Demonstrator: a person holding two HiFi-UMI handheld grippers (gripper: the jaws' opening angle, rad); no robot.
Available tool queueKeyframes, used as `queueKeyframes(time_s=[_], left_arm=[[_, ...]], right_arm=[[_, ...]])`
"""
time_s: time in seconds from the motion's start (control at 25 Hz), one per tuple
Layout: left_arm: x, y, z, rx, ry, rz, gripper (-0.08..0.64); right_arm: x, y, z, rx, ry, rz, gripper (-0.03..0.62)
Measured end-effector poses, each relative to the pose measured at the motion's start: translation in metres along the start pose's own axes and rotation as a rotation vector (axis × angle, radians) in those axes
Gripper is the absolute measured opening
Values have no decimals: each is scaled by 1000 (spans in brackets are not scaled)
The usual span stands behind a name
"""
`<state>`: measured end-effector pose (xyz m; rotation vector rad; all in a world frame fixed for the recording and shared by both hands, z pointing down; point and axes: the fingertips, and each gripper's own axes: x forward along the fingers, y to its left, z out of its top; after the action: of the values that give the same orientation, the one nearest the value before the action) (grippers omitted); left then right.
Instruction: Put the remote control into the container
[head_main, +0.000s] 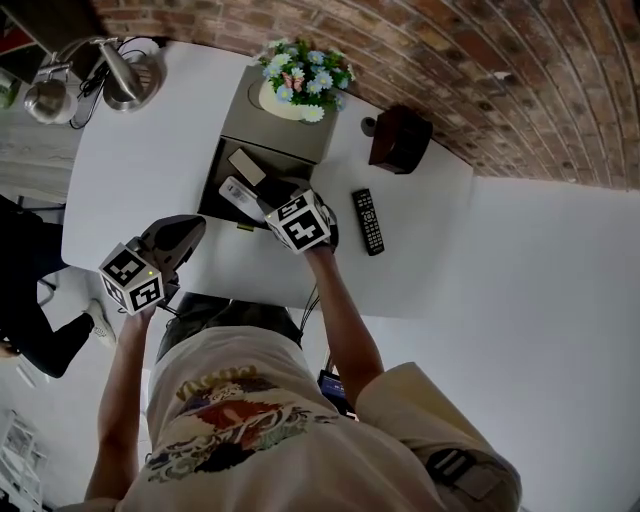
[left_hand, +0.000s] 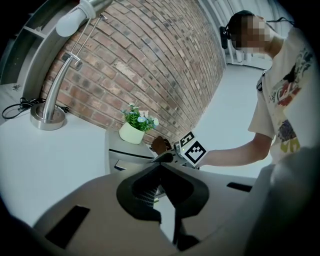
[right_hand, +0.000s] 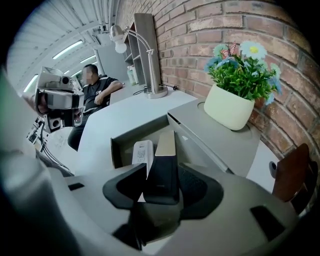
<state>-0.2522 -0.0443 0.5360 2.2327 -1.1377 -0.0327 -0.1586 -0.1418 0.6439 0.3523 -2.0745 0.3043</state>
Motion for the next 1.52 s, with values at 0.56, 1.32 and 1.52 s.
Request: queueKeyframes(time_s=[0.56,1.32,1.52], left_arm=[[-17,8,-2,-16,-12,16,5],[-32,-8,-12,-1,-20,-3,5],[-31,-18,-14,12,-22,-21,5]], right_arm=[[17,-3,-10,-55,26,-17,204],[6,-7,-6,-47,-58,-100,204],[-18,3,6,-18,-151,-95,202]])
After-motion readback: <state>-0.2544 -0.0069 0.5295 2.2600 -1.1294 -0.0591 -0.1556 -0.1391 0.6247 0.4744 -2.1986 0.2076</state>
